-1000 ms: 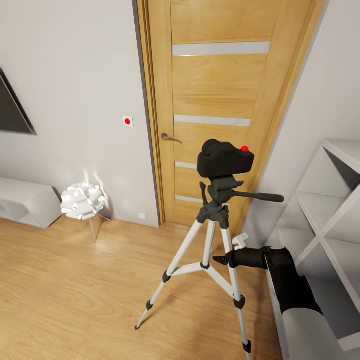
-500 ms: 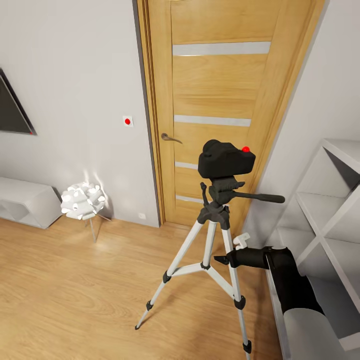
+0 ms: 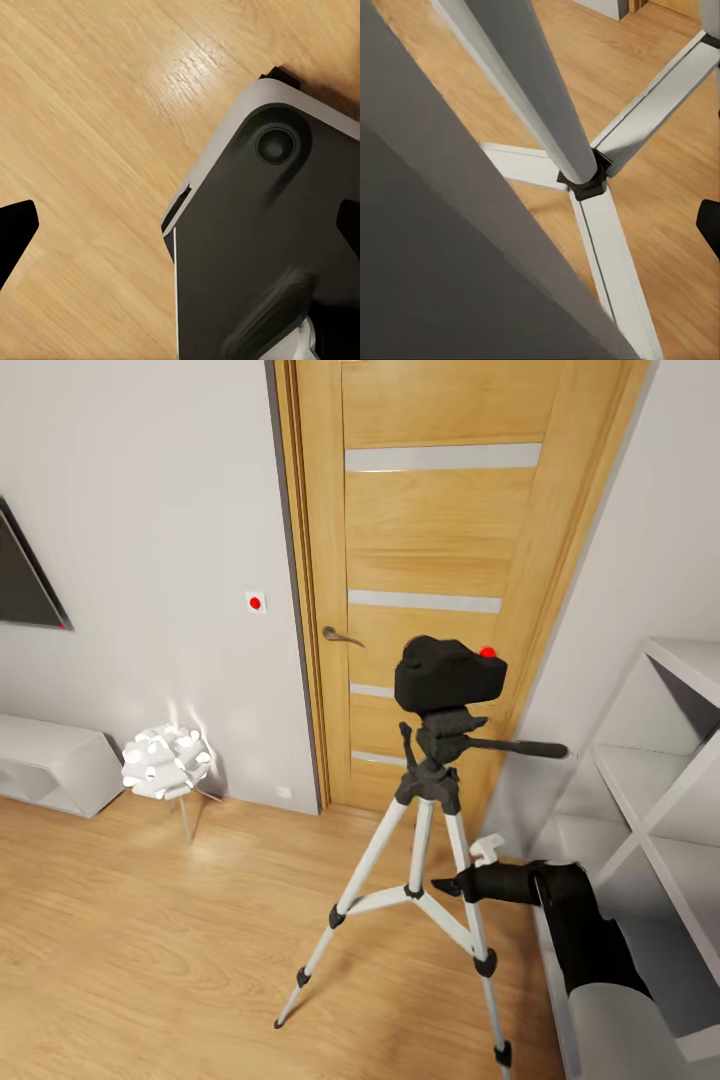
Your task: Attach the digital camera to the camera tripod in the bedroom.
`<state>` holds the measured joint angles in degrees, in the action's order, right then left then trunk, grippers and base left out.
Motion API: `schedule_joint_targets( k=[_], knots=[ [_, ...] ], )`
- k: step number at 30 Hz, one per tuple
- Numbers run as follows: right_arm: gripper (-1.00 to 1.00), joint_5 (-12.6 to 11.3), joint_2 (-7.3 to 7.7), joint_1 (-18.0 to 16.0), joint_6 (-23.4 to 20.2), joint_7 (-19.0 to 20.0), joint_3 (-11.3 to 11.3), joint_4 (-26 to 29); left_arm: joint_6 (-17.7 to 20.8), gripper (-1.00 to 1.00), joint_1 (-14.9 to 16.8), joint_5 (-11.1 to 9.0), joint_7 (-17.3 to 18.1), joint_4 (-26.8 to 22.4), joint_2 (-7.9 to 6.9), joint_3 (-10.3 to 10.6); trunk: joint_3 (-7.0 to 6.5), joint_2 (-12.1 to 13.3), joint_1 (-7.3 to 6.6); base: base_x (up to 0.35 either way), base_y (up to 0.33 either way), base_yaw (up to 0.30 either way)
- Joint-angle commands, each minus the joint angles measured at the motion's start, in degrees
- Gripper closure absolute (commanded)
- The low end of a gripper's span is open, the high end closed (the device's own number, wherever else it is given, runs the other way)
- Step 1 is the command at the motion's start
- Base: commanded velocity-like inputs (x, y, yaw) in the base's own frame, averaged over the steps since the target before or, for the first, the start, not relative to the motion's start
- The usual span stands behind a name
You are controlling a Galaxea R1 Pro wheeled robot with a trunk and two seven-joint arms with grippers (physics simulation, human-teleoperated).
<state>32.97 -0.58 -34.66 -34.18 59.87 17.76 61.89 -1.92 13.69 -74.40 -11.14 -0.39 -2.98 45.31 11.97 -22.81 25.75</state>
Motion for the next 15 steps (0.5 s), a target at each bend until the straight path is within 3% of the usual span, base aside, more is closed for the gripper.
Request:
schedule_joint_targets(
  k=[1,15],
  knots=[
    [-1.0,0.4,-0.39,0.0,-0.3,0.1,0.2,0.1,-0.1,-1.0,0.0,-0.5,-0.2,0.0,-0.01,0.5,0.11,-0.1,0.03,0.0,0.0,0.0],
    [-1.0,0.7,-1.1,0.1,-0.1,-2.5,0.1,0.5,-0.1,-1.0,0.0,-0.5,-0.2,0.0,0.0,0.5,0.11,-0.1,0.03,0.0,0.0,0.0]
  ],
)
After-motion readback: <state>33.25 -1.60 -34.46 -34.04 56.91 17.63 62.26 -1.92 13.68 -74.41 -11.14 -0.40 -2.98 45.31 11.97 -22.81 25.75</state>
